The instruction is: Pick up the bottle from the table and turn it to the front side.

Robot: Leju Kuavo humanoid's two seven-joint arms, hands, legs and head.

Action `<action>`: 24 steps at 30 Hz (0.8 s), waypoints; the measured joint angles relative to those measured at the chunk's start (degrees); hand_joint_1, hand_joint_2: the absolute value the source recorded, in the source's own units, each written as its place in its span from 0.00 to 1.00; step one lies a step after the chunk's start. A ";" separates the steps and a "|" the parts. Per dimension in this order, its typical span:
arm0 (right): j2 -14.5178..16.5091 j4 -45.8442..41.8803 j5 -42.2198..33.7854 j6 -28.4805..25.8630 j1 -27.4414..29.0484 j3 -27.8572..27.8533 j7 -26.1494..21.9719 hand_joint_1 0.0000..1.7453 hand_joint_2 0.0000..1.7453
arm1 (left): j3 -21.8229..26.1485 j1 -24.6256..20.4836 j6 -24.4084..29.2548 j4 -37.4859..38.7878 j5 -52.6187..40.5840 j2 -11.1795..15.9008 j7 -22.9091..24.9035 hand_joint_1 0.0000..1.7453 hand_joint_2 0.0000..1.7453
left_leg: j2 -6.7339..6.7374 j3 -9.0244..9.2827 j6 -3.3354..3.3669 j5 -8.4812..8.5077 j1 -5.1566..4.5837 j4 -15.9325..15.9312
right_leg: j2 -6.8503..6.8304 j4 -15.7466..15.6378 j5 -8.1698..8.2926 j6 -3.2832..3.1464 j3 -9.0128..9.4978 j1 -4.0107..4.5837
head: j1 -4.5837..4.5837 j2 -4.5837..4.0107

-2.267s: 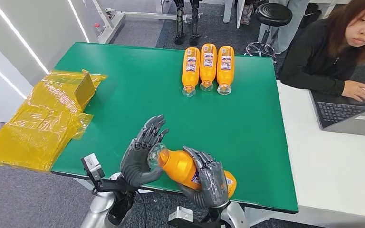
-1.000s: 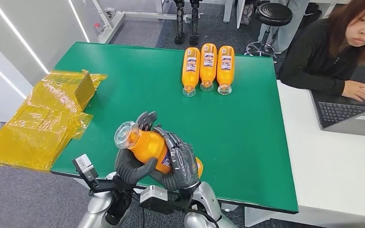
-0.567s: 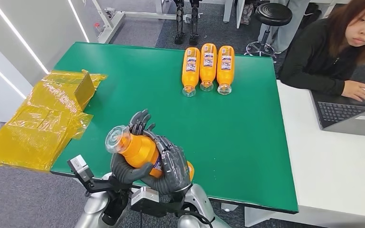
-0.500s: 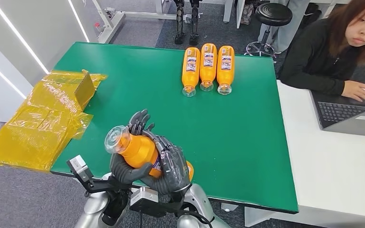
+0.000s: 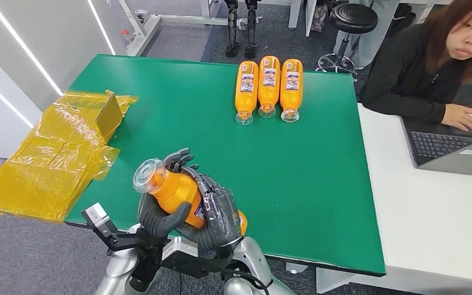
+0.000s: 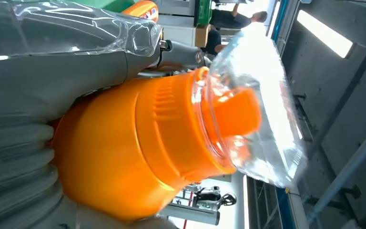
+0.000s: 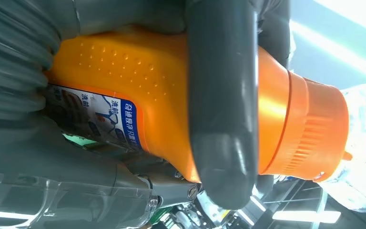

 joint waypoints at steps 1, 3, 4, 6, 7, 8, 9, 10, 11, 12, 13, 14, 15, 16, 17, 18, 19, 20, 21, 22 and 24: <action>0.02 0.11 0.14 0.03 0.01 -0.01 0.09 0.00 1.00 | 0.10 0.00 0.09 0.00 -0.07 -0.01 0.04 1.00 1.00 | 0.00 0.00 0.00 0.00 0.00 0.00 | 0.00 0.00 0.00 0.00 0.00 0.00 | 0.01 0.00; 0.03 0.31 0.12 0.04 0.10 0.00 -0.15 0.00 1.00 | 0.26 -0.01 0.36 -0.01 -0.21 -0.02 0.13 1.00 1.00 | 0.00 0.00 0.00 0.00 0.00 0.00 | 0.00 0.00 0.00 0.00 0.00 0.00 | 0.01 0.00; 0.04 0.39 -0.11 -0.02 0.16 0.01 -0.50 0.00 1.00 | 0.33 -0.01 0.49 -0.02 -0.28 -0.02 0.18 1.00 1.00 | 0.00 0.00 0.00 0.00 0.00 0.00 | 0.00 0.00 0.00 0.00 0.00 0.00 | 0.01 0.00; 0.04 0.49 -0.84 -0.21 0.26 -0.02 -1.45 0.00 1.00 | 0.43 -0.02 0.71 -0.10 -0.54 -0.02 0.26 1.00 1.00 | 0.00 0.00 0.00 0.00 -0.01 0.00 | 0.00 -0.01 0.00 0.00 0.00 -0.01 | 0.01 0.00; 0.04 0.51 -1.22 -0.32 0.31 -0.04 -1.89 0.00 1.00 | 0.47 -0.01 0.82 -0.14 -0.68 -0.02 0.30 1.00 1.00 | 0.00 0.00 0.00 0.00 -0.01 0.00 | 0.00 -0.01 0.00 0.00 0.00 -0.01 | 0.01 0.00; 0.04 0.54 -1.52 -0.42 0.40 -0.06 -2.27 0.00 1.00 | 0.51 -0.01 0.92 -0.21 -0.82 -0.02 0.32 1.00 1.00 | 0.00 0.00 0.00 0.00 -0.01 0.00 | 0.00 -0.01 0.00 0.00 0.00 -0.01 | 0.01 0.00; 0.03 0.57 -1.72 -0.50 0.50 -0.08 -2.56 0.00 1.00 | 0.55 -0.01 1.00 -0.27 -0.93 -0.01 0.33 1.00 1.00 | 0.00 0.00 0.00 0.00 -0.01 0.00 | 0.00 -0.01 0.00 0.00 0.00 0.00 | 0.01 0.00; 0.02 0.62 -1.86 -0.59 0.62 -0.08 -2.79 0.00 1.00 | 0.60 0.00 1.09 -0.34 -1.03 -0.01 0.34 1.00 1.00 | 0.00 0.00 0.00 0.00 -0.01 0.00 | 0.00 -0.01 0.00 0.00 0.00 0.00 | 0.00 0.00; 0.01 0.68 -1.93 -0.74 0.75 -0.08 -2.99 0.00 1.00 | 0.65 0.01 1.19 -0.41 -1.15 0.00 0.33 1.00 1.00 | 0.00 0.00 0.00 0.00 -0.01 0.00 | 0.00 -0.01 0.00 0.00 0.00 0.00 | -0.01 0.00; 0.00 0.76 -1.99 -0.94 0.86 -0.08 -3.14 0.00 1.00 | 0.69 0.02 1.33 -0.45 -1.28 0.00 0.33 1.00 1.00 | 0.00 0.00 0.00 0.00 0.00 0.00 | 0.00 -0.01 0.00 0.00 0.00 0.00 | 0.00 0.00; 0.00 0.86 -2.04 -1.18 0.94 -0.08 -3.28 0.00 1.00 | 0.70 0.04 1.45 -0.48 -1.43 0.00 0.33 1.00 1.00 | 0.00 0.00 0.00 0.00 0.00 0.00 | 0.00 -0.01 0.00 0.00 0.00 0.00 | -0.01 0.00; 0.00 0.98 -2.10 -1.44 1.00 -0.08 -3.38 0.00 1.00 | 0.72 0.07 1.57 -0.49 -1.56 0.00 0.33 1.00 1.00 | 0.00 0.00 0.00 0.00 0.00 0.00 | 0.00 -0.01 0.00 0.00 0.00 0.00 | 0.00 0.00; 0.00 1.10 -2.14 -1.66 1.03 -0.08 -3.43 0.00 1.00 | 0.73 0.11 1.68 -0.50 -1.68 0.00 0.33 1.00 1.00 | 0.00 0.00 0.00 0.00 0.00 0.00 | 0.00 0.00 0.00 0.00 0.00 0.00 | 0.00 0.00; 0.01 1.26 -2.12 -1.96 1.04 -0.07 -3.43 0.00 1.00 | 0.74 0.16 1.79 -0.51 -1.78 0.00 0.32 1.00 1.00 | 0.00 0.00 0.00 0.00 0.00 0.00 | 0.00 0.00 0.00 0.00 0.00 0.00 | 0.00 0.00; 0.01 1.42 -2.05 -2.24 1.05 -0.04 -3.38 0.00 1.00 | 0.76 0.23 1.97 -0.53 -1.92 0.00 0.28 1.00 1.00 | 0.00 0.00 0.00 0.00 0.00 0.00 | 0.00 0.00 0.00 0.00 0.00 0.00 | 0.00 0.00; 0.02 1.60 -1.98 -2.48 1.04 -0.02 -3.32 0.00 1.00 | 0.78 0.32 2.26 -0.56 -2.11 0.00 0.25 1.00 1.00 | 0.00 0.00 0.00 0.00 0.00 0.00 | 0.00 0.00 0.00 0.00 0.00 0.00 | 0.00 0.00; 0.02 1.78 -1.92 -2.69 1.04 0.01 -3.27 0.00 1.00 | 0.79 0.41 2.67 -0.58 -2.41 0.00 0.20 1.00 1.00 | 0.00 0.00 0.00 0.00 0.00 0.00 | 0.00 0.00 0.00 0.00 0.00 0.00 | 0.00 0.00; 0.02 1.95 -1.97 -2.79 1.04 0.04 -3.32 0.00 1.00 | 0.79 0.49 3.26 -0.62 -2.94 0.00 0.10 1.00 1.00 | 0.00 0.00 0.00 0.00 0.00 0.00 | 0.00 0.00 0.00 0.00 0.00 0.00 | 0.00 0.00; 0.03 2.09 -2.16 -2.85 1.04 0.07 -3.51 0.00 1.00 | 0.80 0.54 4.12 -0.67 -3.84 0.01 -0.10 1.00 1.00 | 0.00 0.00 0.00 0.00 0.00 0.00 | 0.00 0.00 0.00 0.00 0.00 0.00 | 0.01 0.00; 0.04 2.20 -2.43 -2.92 1.04 0.08 -3.84 0.00 1.00 | 0.79 0.57 5.21 -0.75 -5.19 0.01 -0.44 1.00 1.00 | 0.00 0.00 0.00 0.00 0.00 0.00 | 0.00 0.00 0.00 0.00 0.00 0.00 | 0.01 0.00; 0.10 2.32 -2.84 -3.04 1.05 0.02 -4.62 0.00 1.00 | 0.78 0.55 7.75 -0.99 -8.54 0.04 -1.29 1.00 1.00 | 0.00 0.00 0.00 0.00 0.00 0.00 | 0.00 0.00 0.00 0.00 0.00 0.00 | 0.01 0.00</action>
